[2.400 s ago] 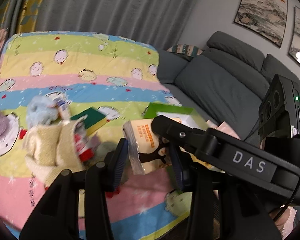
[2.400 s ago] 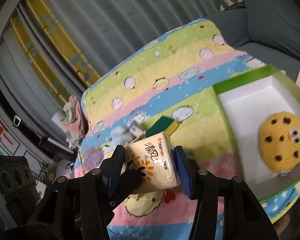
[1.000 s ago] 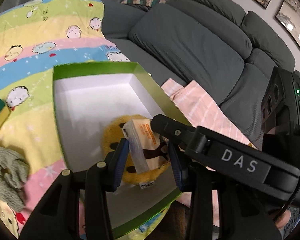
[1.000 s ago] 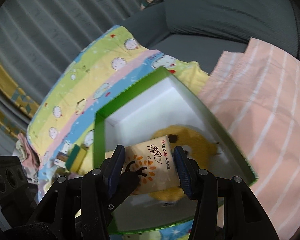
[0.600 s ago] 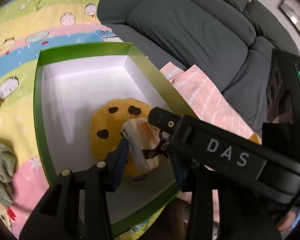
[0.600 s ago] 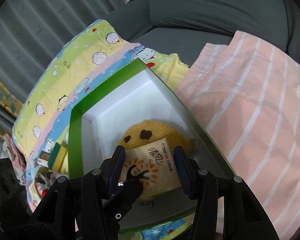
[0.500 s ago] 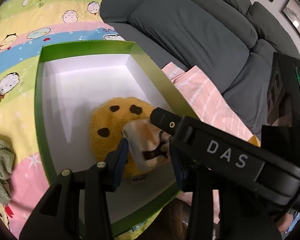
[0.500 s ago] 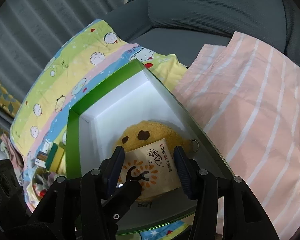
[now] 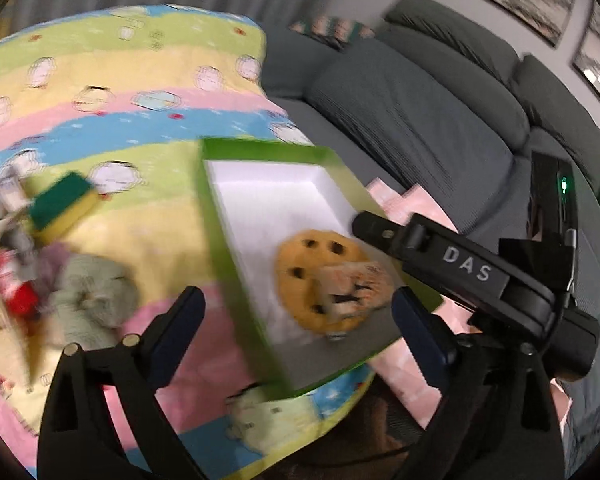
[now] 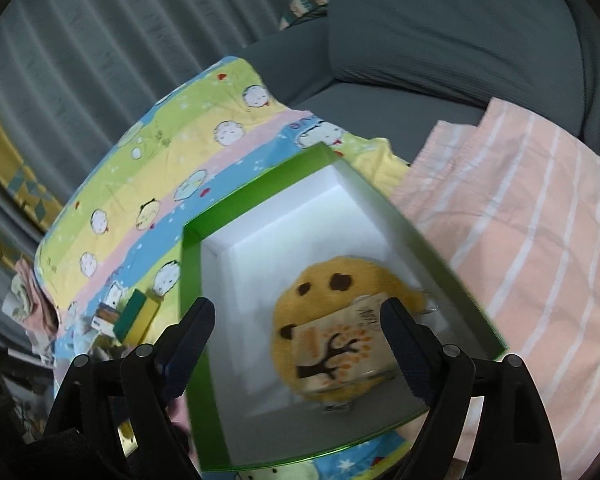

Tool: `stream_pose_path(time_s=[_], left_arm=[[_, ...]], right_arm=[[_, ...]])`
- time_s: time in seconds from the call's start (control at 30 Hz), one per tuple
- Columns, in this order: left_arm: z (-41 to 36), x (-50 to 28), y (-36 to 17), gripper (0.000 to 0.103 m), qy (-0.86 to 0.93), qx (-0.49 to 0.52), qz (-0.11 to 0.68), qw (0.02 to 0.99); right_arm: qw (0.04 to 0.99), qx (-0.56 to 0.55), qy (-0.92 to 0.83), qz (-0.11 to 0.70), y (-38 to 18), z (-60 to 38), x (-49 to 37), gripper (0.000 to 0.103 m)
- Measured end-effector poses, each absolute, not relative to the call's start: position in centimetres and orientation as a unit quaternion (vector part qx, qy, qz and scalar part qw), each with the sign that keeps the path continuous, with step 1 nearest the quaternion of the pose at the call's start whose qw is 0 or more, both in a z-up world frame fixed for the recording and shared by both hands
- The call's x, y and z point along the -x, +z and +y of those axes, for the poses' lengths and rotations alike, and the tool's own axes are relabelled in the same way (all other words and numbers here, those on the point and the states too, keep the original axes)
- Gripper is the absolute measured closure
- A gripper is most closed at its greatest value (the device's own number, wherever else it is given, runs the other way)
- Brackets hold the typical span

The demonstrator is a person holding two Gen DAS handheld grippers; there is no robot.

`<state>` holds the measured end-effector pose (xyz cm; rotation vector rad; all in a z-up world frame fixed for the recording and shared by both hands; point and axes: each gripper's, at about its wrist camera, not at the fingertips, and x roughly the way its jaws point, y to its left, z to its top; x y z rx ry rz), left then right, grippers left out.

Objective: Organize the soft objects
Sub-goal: 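Move the right gripper back to the purple mesh bath sponge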

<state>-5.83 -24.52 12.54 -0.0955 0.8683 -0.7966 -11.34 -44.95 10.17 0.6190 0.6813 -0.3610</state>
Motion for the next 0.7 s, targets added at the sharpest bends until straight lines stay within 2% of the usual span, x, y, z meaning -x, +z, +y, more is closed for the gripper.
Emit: stream_pose_path(time_s=[0.17, 0.23, 0.27, 0.3, 0.47, 0.7], left_arm=[[-18.3, 5.9, 13.5, 0.004, -0.321, 0.067, 0.389, 0.861], [-15.8, 5.7, 13.6, 0.004, -0.298, 0.077, 0.383, 0.871], [-14.3, 5.6, 13.6, 0.004, -0.284, 0.081, 0.382, 0.876], [-12.6, 5.6, 13.5, 0.004, -0.267, 0.083, 0.381, 0.881], [-5.8, 5.4, 12.2, 0.004, -0.183, 0.081, 0.37, 0.907], [5.2, 4.4, 8.2, 0.004, -0.007, 0.13, 0.369, 0.92]], right_arm=[[0.897, -0.295, -0.135, 0.301, 11.3, -42.6, 10.8, 0.017], [0.905, -0.289, -0.124, 0.288, 12.0, -41.4, 10.7, 0.009], [0.91, -0.282, -0.117, 0.281, 12.3, -40.5, 10.5, 0.002], [0.914, -0.275, -0.111, 0.275, 12.6, -39.7, 10.4, 0.001], [0.932, -0.247, -0.044, 0.261, 13.9, -34.7, 9.2, 0.001], [0.934, -0.221, 0.078, 0.271, 14.0, -26.3, 6.8, 0.001]])
